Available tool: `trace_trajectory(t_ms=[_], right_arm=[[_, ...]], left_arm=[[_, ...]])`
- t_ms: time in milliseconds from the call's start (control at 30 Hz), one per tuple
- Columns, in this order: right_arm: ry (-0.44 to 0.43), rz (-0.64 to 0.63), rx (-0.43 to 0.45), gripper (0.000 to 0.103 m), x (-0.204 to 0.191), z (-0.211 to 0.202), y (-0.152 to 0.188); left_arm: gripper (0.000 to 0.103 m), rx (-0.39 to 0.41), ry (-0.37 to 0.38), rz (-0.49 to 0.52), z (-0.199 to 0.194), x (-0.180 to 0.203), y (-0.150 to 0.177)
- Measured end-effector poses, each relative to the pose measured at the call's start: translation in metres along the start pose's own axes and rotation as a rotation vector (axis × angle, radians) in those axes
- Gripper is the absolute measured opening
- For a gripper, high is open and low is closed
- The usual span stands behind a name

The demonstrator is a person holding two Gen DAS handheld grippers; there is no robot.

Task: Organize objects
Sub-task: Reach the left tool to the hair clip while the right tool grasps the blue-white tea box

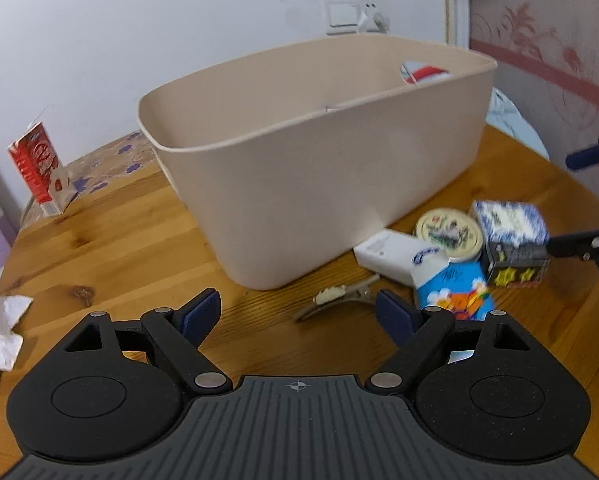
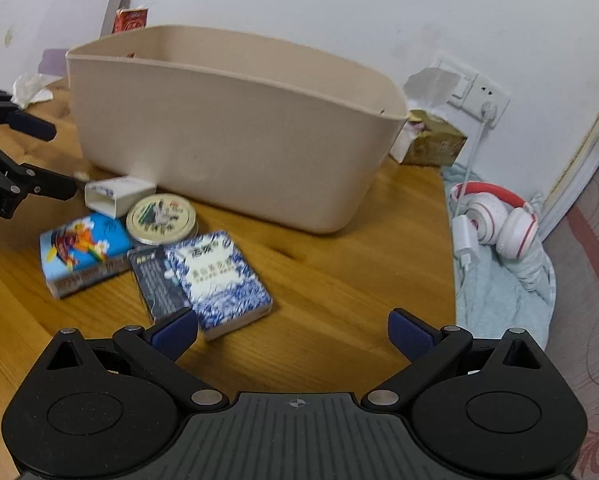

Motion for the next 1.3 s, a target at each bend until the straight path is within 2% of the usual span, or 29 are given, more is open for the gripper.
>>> trace_trajectory(t_ms=[167, 400, 533, 633, 767, 833, 867, 900, 1033, 1133, 1300], right_arm=[[-0.017, -0.018, -0.008, 0.103, -0.003, 0.010, 0.000], [-0.045, -0.042, 0.021, 0.103, -0.010, 0.018, -0.008], [-0.094, -0.032, 0.034, 0.095, -0.013, 0.021, -0.013], [-0.137, -0.014, 0.042, 0.082, -0.017, 0.021, -0.017], [-0.190, 0.002, 0.040, 0.065, -0.021, 0.019, -0.018], [-0.192, -0.001, 0.039, 0.057, -0.024, 0.018, -0.017], [-0.192, -0.003, 0.038, 0.055, -0.025, 0.018, -0.017], [-0.194, -0.002, 0.036, 0.053, -0.025, 0.017, -0.017], [-0.164, 0.006, 0.036, 0.047, -0.025, 0.014, -0.014], [-0.153, 0.021, 0.033, 0.046, -0.022, 0.011, -0.010], [-0.145, 0.039, 0.053, 0.046, -0.017, -0.002, -0.006]], left_arm=[[0.086, -0.006, -0.028, 0.074, 0.015, 0.005, 0.003], [0.085, 0.033, -0.023, 0.073, 0.023, 0.002, -0.004], [0.083, 0.042, -0.015, 0.057, 0.024, 0.002, -0.006], [0.073, 0.027, 0.019, 0.012, 0.024, 0.000, -0.005], [0.054, 0.011, 0.076, -0.056, 0.025, -0.007, -0.004], [0.041, 0.005, 0.116, -0.062, 0.024, -0.007, -0.004], [0.026, 0.006, 0.127, -0.049, 0.023, -0.006, -0.004], [0.017, 0.009, 0.141, -0.025, 0.022, -0.002, -0.004], [0.015, 0.012, 0.105, 0.030, 0.019, 0.007, -0.005], [0.013, 0.002, 0.098, 0.031, 0.017, 0.009, -0.003], [0.010, 0.014, 0.031, 0.052, 0.012, 0.012, 0.001]])
Point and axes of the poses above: each gripper's, at about its wrist camera, not at the fingertips, and z roughly the way its jaws point, x to its right, y to its underside, the point moved 8 cm from there along z, roughly the way its jaws point, and after that the axes turned 14 degrees about -x, right-handed, at the moved point
